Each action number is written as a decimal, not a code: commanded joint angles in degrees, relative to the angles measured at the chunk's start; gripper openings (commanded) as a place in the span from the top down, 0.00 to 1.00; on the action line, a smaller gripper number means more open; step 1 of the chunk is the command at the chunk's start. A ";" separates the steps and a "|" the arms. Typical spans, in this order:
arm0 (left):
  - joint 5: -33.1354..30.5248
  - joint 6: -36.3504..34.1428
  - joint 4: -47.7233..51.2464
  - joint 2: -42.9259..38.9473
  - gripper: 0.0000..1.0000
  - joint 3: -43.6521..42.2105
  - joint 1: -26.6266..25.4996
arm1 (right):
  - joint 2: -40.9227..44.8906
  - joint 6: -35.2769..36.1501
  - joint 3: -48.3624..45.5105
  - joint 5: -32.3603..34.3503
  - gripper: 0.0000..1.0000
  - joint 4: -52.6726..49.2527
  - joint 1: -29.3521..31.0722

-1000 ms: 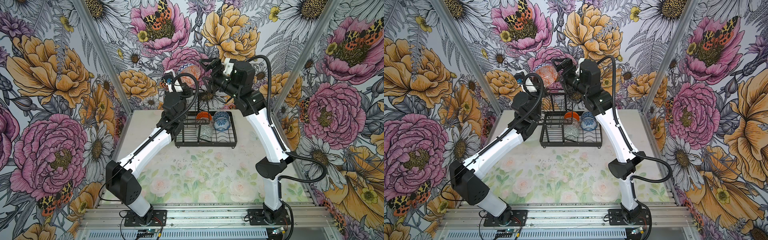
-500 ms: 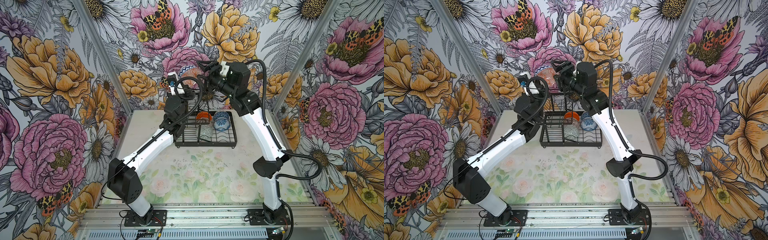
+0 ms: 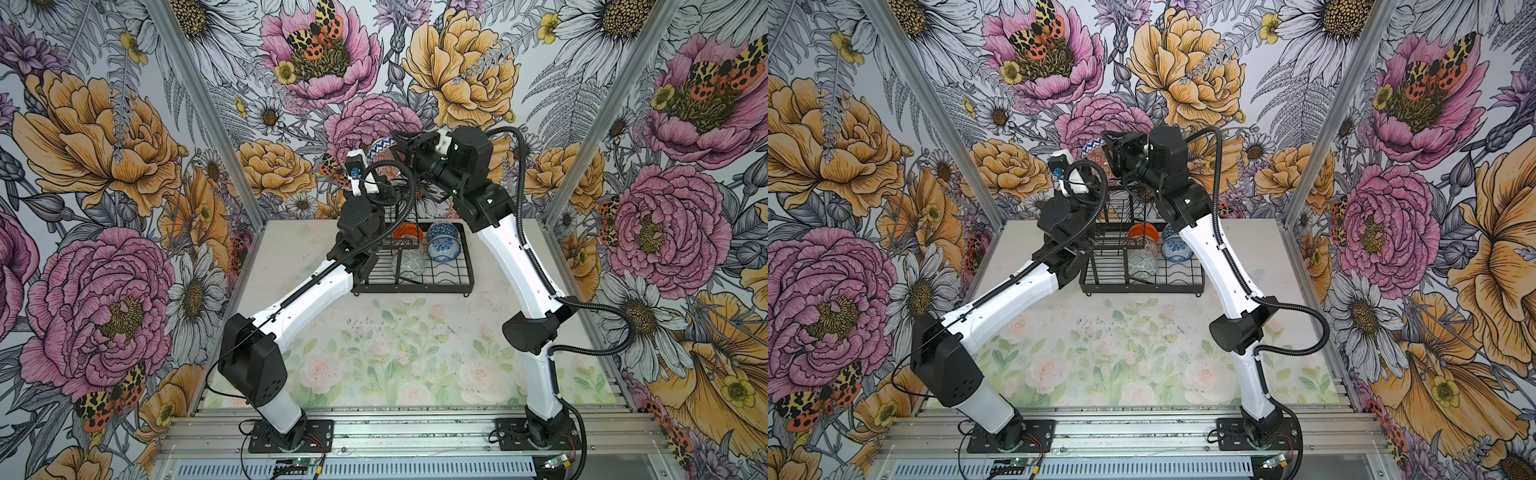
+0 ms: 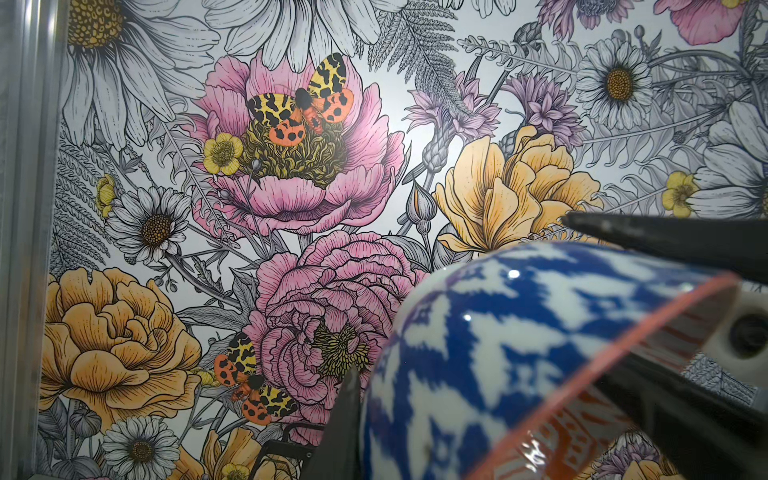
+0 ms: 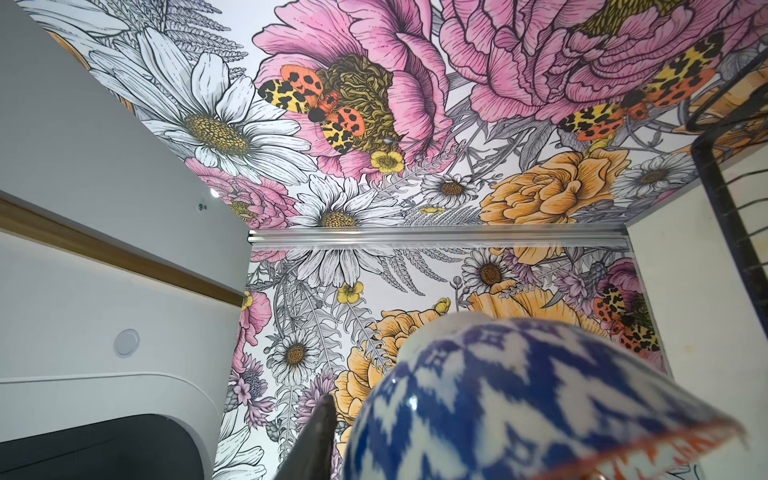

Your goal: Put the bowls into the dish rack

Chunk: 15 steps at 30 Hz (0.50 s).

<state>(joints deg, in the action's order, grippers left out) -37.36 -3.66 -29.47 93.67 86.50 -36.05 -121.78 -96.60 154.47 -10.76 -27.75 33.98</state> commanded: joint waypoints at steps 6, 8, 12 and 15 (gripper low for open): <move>-0.06 -1.96 -3.14 0.11 1.00 0.16 -1.17 | -1.15 -0.74 1.06 -0.23 0.94 1.03 0.48; -0.48 -2.12 -3.05 0.20 1.00 -0.01 -1.29 | -1.04 -0.70 0.67 -0.64 1.00 1.03 0.55; -1.72 -1.59 -3.34 -0.24 1.00 -0.75 -1.56 | -0.29 -0.37 -0.79 -1.08 1.00 1.10 0.53; -2.55 -1.01 -3.36 -0.97 1.00 -1.80 -1.70 | 0.13 0.98 -0.99 -0.85 1.00 1.03 0.48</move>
<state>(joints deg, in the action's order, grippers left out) -40.14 -2.94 -31.20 94.50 85.65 -36.62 -121.91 -100.25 154.32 -10.94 -26.00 34.65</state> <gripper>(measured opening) 0.120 0.078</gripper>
